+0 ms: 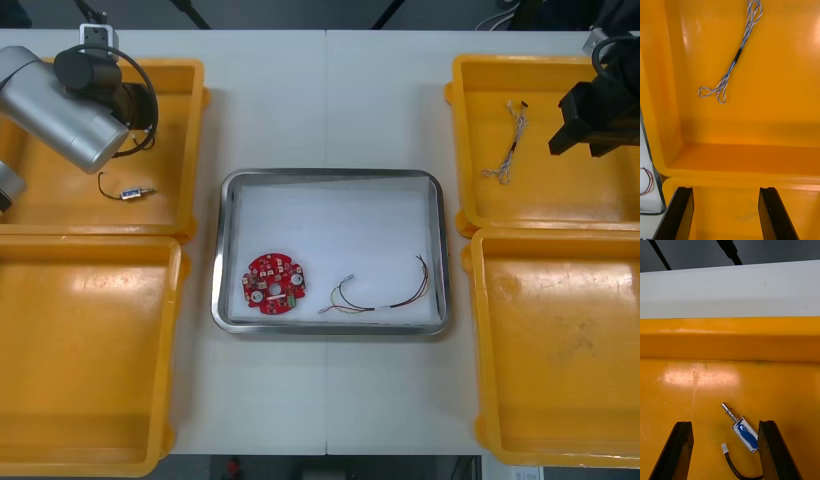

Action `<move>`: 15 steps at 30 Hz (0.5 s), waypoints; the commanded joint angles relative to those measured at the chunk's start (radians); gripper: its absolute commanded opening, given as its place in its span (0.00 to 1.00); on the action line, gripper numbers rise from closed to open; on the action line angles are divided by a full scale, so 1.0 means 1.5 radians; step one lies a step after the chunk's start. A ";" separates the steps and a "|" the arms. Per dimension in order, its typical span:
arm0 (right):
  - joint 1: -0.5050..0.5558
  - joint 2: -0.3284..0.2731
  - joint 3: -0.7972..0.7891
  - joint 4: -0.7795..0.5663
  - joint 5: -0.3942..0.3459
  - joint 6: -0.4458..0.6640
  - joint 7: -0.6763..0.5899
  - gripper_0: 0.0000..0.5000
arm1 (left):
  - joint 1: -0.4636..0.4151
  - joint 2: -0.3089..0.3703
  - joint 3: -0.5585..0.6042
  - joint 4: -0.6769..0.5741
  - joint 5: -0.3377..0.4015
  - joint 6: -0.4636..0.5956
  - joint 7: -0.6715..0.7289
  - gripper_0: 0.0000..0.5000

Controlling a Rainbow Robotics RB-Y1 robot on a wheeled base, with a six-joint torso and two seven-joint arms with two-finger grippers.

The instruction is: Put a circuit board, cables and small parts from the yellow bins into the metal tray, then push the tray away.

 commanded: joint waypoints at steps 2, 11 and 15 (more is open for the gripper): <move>-0.094 0.032 0.035 0.083 0.045 -0.036 -0.012 1.00 | -0.033 -0.016 -0.003 0.032 -0.012 -0.052 0.110 1.00; -0.159 0.102 0.058 0.258 0.112 -0.114 -0.009 1.00 | -0.035 -0.016 -0.023 0.070 -0.051 -0.111 0.194 1.00; -0.174 0.131 0.057 0.330 0.140 -0.161 -0.012 1.00 | -0.035 -0.016 -0.023 0.081 -0.051 -0.121 0.193 1.00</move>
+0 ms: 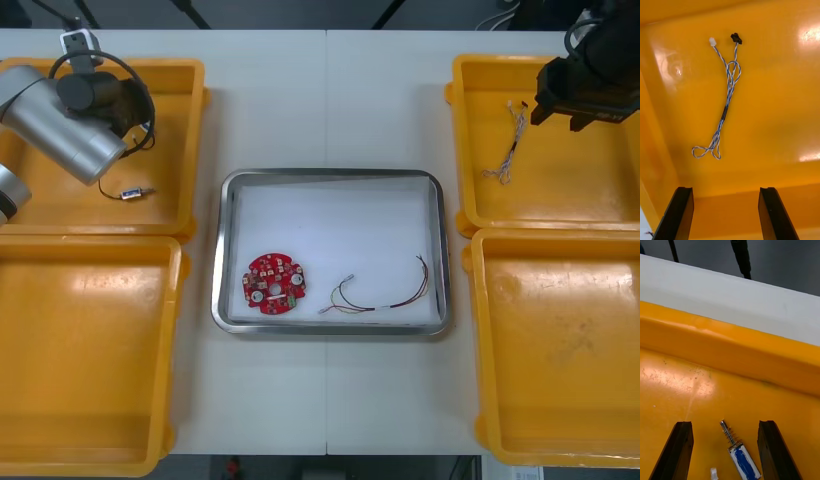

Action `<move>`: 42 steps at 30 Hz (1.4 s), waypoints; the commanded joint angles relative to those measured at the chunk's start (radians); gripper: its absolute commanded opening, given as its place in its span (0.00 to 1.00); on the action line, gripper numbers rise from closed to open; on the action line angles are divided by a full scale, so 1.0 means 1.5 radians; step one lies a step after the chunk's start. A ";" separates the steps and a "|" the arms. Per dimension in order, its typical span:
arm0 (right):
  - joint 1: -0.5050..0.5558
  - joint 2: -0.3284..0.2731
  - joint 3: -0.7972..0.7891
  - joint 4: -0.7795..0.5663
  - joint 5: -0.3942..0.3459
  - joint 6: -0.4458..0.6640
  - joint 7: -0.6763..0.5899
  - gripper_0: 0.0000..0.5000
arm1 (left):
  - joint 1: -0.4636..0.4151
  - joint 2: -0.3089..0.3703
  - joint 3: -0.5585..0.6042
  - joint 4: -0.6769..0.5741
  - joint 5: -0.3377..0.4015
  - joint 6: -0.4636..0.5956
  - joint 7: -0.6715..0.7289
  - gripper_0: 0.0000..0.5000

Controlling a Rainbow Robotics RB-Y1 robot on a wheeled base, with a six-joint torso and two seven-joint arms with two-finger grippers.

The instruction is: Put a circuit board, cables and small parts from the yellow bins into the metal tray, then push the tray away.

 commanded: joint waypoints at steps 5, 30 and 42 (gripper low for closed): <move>-0.061 0.064 0.001 0.128 0.064 -0.097 -0.012 1.00 | -0.047 -0.027 -0.007 0.031 -0.016 -0.011 -0.020 1.00; -0.074 0.147 0.001 0.317 0.139 -0.264 -0.006 1.00 | -0.057 -0.050 -0.017 0.057 0.047 0.029 -0.007 1.00; -0.065 0.161 0.001 0.316 0.142 -0.265 -0.007 1.00 | -0.057 -0.050 -0.033 0.058 0.049 0.040 0.006 1.00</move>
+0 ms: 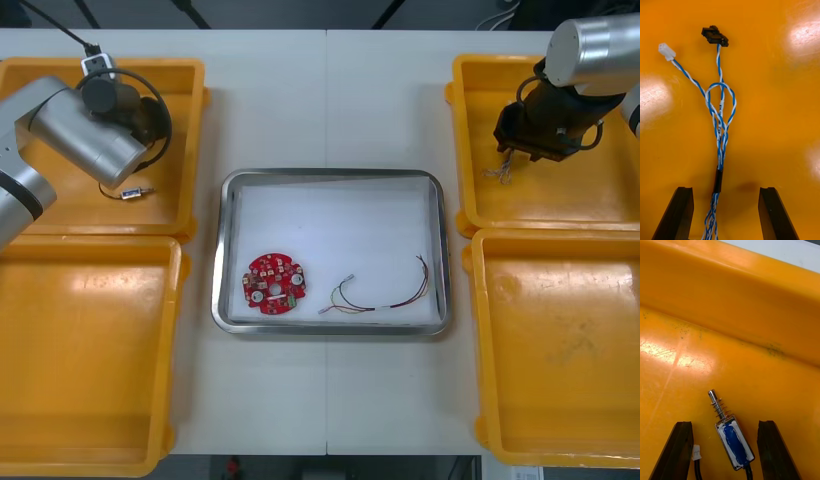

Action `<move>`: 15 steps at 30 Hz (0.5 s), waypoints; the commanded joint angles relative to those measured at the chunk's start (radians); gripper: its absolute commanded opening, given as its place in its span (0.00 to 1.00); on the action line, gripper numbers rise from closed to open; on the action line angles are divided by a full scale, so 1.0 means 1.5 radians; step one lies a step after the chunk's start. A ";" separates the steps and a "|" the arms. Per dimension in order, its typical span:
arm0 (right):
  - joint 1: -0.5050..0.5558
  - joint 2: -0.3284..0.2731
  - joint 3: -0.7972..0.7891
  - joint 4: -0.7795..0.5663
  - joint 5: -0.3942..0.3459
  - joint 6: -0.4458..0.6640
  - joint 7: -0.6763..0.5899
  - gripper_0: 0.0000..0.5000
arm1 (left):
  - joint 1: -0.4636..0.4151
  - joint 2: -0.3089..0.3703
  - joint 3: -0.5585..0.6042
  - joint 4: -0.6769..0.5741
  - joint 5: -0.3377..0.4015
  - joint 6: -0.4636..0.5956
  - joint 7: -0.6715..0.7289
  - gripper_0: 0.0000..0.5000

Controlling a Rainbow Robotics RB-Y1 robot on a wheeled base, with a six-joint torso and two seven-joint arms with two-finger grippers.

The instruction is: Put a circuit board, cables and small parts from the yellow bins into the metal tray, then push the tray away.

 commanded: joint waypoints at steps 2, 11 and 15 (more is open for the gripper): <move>-0.023 0.010 0.001 -0.002 0.004 -0.009 -0.006 1.00 | -0.034 -0.008 -0.020 -0.002 -0.003 0.014 0.006 1.00; -0.004 0.012 0.001 -0.002 0.003 -0.038 -0.005 1.00 | -0.033 -0.008 -0.033 0.005 -0.024 0.013 0.014 0.38; 0.000 0.012 0.001 -0.002 0.000 -0.038 -0.004 1.00 | -0.033 -0.008 -0.033 0.005 -0.025 0.013 0.012 0.00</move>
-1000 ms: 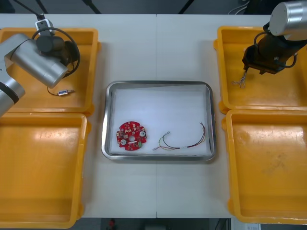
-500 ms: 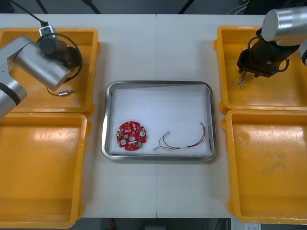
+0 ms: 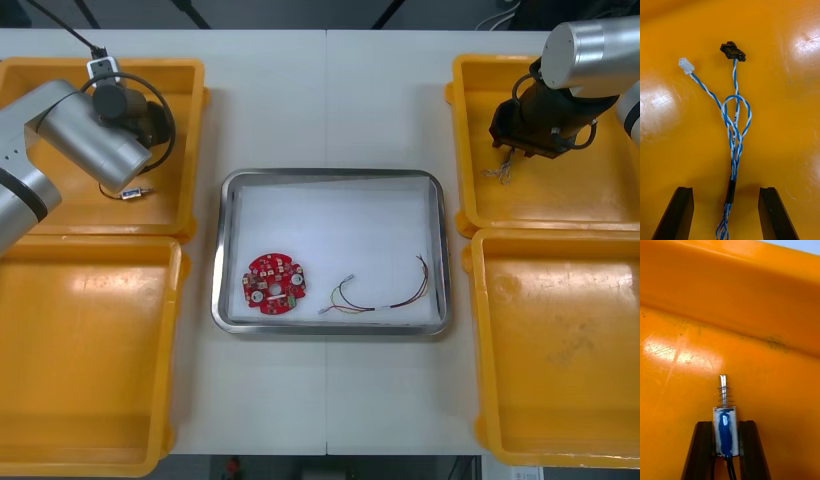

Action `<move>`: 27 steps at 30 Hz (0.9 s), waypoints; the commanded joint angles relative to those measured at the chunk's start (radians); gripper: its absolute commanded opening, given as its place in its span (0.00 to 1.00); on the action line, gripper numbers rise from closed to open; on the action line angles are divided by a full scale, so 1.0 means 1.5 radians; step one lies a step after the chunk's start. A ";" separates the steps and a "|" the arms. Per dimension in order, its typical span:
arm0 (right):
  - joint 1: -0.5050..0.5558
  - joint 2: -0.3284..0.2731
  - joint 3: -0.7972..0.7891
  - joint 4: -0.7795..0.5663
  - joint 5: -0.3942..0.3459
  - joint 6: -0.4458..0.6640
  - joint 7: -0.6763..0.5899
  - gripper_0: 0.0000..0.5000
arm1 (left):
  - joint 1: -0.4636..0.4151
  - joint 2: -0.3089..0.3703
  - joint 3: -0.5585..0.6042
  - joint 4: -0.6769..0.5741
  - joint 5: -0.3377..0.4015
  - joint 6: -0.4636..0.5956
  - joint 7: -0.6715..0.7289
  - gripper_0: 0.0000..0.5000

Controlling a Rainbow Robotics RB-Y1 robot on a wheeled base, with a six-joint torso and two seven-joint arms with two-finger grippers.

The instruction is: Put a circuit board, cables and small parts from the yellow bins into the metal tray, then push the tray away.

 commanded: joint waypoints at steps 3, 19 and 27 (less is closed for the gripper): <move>0.005 0.006 0.001 -0.005 -0.001 -0.008 -0.003 1.00 | -0.027 -0.007 -0.009 0.001 -0.007 0.004 0.009 0.00; 0.037 0.008 0.001 -0.005 -0.007 -0.033 0.005 0.57 | -0.028 0.063 -0.008 -0.074 0.068 0.091 -0.020 0.00; 0.038 0.008 0.001 -0.005 -0.012 -0.026 0.015 0.00 | -0.028 0.116 0.102 -0.165 0.219 0.279 -0.221 0.00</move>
